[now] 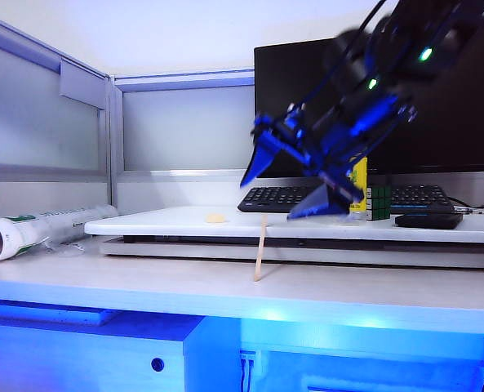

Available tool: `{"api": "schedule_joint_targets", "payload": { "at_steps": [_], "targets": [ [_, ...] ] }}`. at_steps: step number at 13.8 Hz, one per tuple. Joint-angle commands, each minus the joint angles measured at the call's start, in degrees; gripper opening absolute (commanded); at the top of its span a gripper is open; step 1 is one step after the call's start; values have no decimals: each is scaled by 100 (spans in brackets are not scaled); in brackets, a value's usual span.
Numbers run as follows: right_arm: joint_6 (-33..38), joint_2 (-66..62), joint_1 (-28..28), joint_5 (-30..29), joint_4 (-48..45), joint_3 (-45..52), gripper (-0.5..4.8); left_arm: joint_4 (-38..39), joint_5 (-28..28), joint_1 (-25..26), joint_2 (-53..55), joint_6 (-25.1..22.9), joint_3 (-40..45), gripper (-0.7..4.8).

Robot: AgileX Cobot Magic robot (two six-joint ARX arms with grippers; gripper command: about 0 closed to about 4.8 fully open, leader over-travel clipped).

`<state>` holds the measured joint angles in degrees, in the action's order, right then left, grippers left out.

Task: Grab a stick from the table and stick it in a plastic bottle.

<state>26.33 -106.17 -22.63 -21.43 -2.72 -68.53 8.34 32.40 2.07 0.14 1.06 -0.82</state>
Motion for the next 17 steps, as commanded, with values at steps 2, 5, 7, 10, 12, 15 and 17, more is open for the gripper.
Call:
{"api": "schedule_joint_targets", "payload": {
  "at_steps": [2,5,7,10,12,15,17],
  "targets": [
    [376,-789,2,33,-13,-704,479,57,155,2,4,2,-13,-5],
    [415,-1167,0,105,39,-1051,479,57,284,2,4,2,-13,-5],
    [444,-1357,-9,157,31,-1137,479,57,299,2,4,2,-13,-5],
    [527,-1569,-35,264,35,-1259,479,57,302,2,4,4,-13,-5],
    [763,-1821,-66,238,74,-1537,479,57,385,0,4,7,-13,-5],
    [807,-1858,-90,326,66,-1561,346,57,385,0,4,7,-13,-5],
    [804,-1860,-90,391,-28,-1561,159,55,385,0,4,7,-13,-5]
  ]
}}
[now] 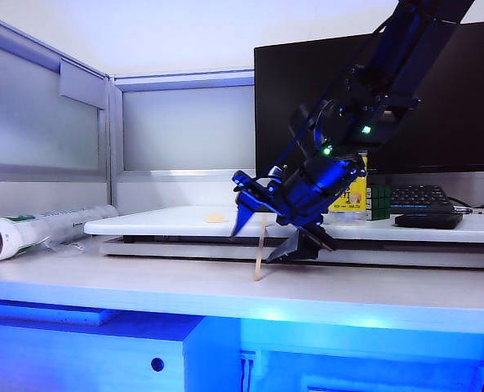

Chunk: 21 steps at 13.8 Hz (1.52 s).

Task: Grab a stick from the table and stick it in a plastic bottle.

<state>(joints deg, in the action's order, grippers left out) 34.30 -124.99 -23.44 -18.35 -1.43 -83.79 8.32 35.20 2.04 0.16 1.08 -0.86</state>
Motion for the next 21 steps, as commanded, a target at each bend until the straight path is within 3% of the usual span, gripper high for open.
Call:
{"api": "schedule_joint_targets", "payload": {
  "at_steps": [1,6,12,14,17,21],
  "targets": [
    [0,24,-9,92,-387,-35,-8,59,105,2,2,4,-9,-5],
    [-61,337,-11,-125,-658,-37,-9,55,105,2,0,0,-9,-5],
    [-1003,1475,-11,-48,-656,-37,-9,-560,105,2,2,0,4,-5],
    [-1537,1945,-11,232,-636,-37,-9,-973,107,2,2,11,7,-5],
    [-2310,2457,-2,756,-616,-63,-9,-1978,109,2,2,560,7,-5],
    [-2900,2542,98,1027,-621,-155,-9,-2590,256,2,2,883,4,-5]
  ]
}}
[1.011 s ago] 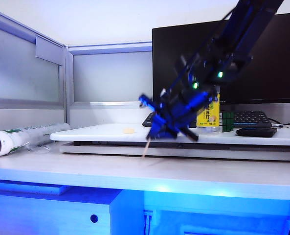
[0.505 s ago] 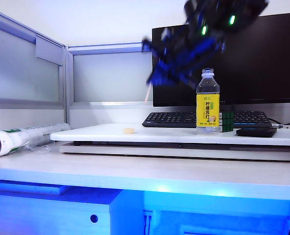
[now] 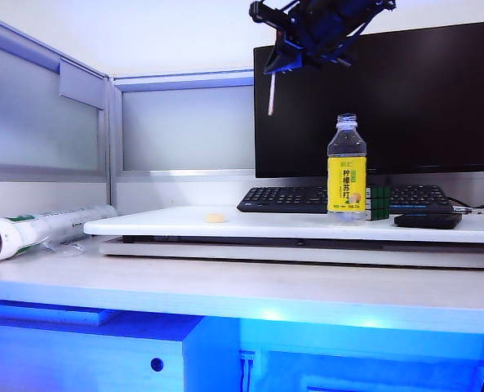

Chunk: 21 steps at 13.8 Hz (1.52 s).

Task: Grab a stick from the table and stick it in a plastic bottle.

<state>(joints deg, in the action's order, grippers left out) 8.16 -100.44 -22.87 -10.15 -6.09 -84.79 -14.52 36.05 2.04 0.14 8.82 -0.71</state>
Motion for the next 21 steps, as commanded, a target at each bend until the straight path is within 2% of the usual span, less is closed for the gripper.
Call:
{"api": "schedule_joint_targets", "payload": {
  "at_steps": [1,8,11,14,21],
  "targets": [
    [-400,109,83,286,-129,-87,-9,-367,223,2,4,118,-11,-5],
    [-581,131,590,407,55,-531,-9,-487,321,2,4,131,-9,-5],
    [-876,131,732,417,85,-540,-9,-518,387,2,4,129,-9,-5],
    [-1174,131,780,688,140,-540,-9,-662,389,2,4,129,-9,-5],
    [-1270,50,929,767,341,-531,-9,-789,387,4,4,205,-9,-5]
  ]
}}
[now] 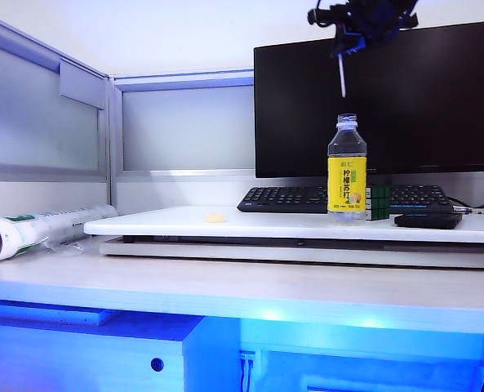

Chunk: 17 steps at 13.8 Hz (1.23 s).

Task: Grab a stick from the table and stick it in a plastic bottle.

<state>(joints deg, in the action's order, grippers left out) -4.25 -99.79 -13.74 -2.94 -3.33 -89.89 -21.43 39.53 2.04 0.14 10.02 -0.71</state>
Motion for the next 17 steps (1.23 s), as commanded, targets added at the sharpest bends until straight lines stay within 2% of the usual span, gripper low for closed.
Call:
{"api": "schedule_joint_targets", "payload": {
  "at_steps": [1,14,15,16,17],
  "targets": [
    [-28,-44,17,46,55,-22,-9,-101,39,4,4,101,-9,-5],
    [-24,-505,96,175,61,-20,-3,-98,55,7,4,114,-9,-5],
    [-17,-503,96,173,74,-20,106,-98,55,7,4,114,-9,-5],
    [144,-503,94,177,96,-20,177,-98,33,7,4,107,-9,-5],
    [144,-503,94,177,101,-20,177,-98,33,7,4,107,-9,-5]
  ]
}}
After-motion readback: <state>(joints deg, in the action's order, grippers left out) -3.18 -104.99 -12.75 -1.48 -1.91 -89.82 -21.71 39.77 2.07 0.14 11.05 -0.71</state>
